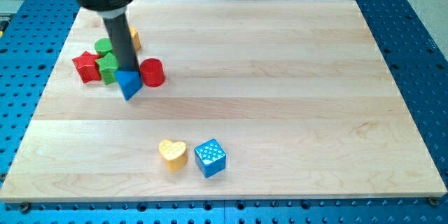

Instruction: Keep the blue triangle to the left of the yellow heart

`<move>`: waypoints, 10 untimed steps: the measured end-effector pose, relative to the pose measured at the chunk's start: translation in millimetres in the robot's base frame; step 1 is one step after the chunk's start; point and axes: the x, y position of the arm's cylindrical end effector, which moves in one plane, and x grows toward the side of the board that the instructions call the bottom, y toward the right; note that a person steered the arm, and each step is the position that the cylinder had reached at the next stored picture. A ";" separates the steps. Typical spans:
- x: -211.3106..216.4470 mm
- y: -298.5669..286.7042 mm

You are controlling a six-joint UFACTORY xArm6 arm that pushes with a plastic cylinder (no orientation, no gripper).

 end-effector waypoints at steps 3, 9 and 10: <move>4.7 -40.2; 104.0 -67.4; 141.2 -80.9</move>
